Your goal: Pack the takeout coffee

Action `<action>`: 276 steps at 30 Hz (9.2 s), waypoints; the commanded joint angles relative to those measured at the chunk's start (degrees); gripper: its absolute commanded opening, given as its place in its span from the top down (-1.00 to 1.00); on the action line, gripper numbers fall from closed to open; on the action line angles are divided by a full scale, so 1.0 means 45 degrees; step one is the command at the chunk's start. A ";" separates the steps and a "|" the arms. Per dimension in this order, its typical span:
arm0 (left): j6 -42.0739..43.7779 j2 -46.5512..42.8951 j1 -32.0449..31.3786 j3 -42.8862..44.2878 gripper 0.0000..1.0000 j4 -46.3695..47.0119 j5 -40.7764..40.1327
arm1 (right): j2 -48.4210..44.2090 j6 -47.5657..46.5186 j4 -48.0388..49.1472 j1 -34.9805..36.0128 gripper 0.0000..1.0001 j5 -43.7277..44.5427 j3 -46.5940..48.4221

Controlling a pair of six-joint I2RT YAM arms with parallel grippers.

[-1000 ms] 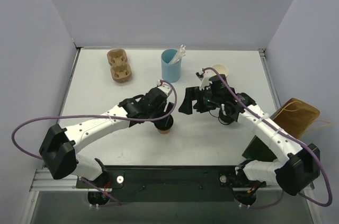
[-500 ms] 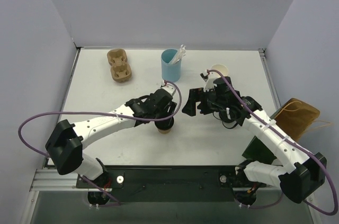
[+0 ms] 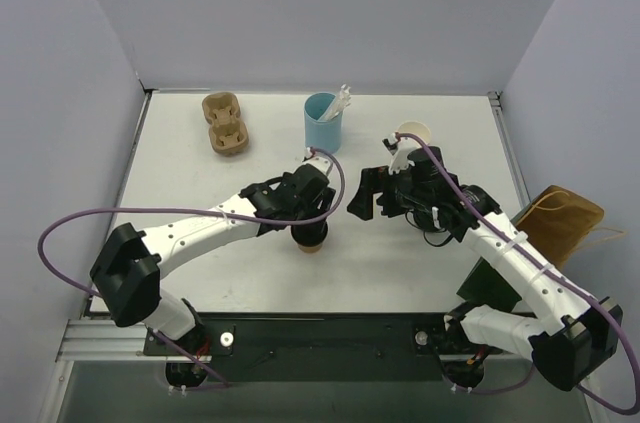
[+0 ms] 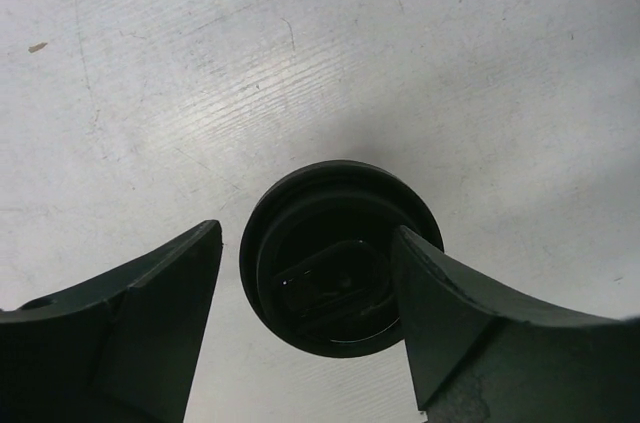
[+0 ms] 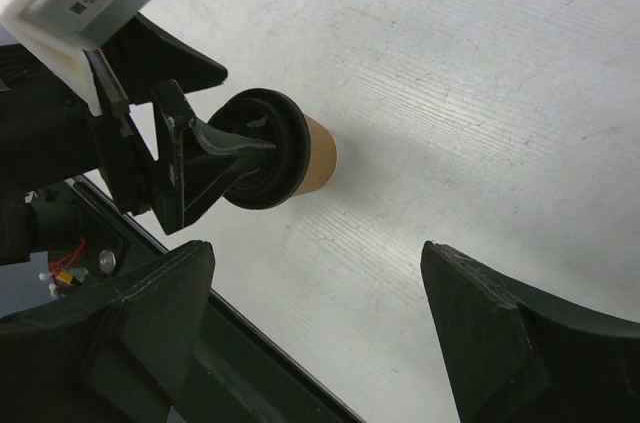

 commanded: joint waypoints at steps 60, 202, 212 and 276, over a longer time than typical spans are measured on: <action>0.1640 -0.5896 0.9052 -0.3514 -0.89 -0.1329 0.1914 | 1.0490 -0.1080 -0.0179 0.0172 -0.63 0.3904 0.7283; 0.1757 -0.6209 0.7099 -0.3573 -0.90 -0.1426 0.1289 | 0.0196 -0.0685 -0.7014 -1.0318 1.00 0.9234 0.6110; 0.1738 -0.6521 0.7079 -0.3553 -0.90 -0.1426 0.1270 | 0.1505 -0.2638 -0.7872 -1.0240 1.00 0.8045 1.0542; 0.1386 -0.8044 0.8076 -0.3631 -0.95 -0.1465 -0.1993 | 0.4555 -0.8775 -0.2992 0.7514 -0.21 0.3197 0.7948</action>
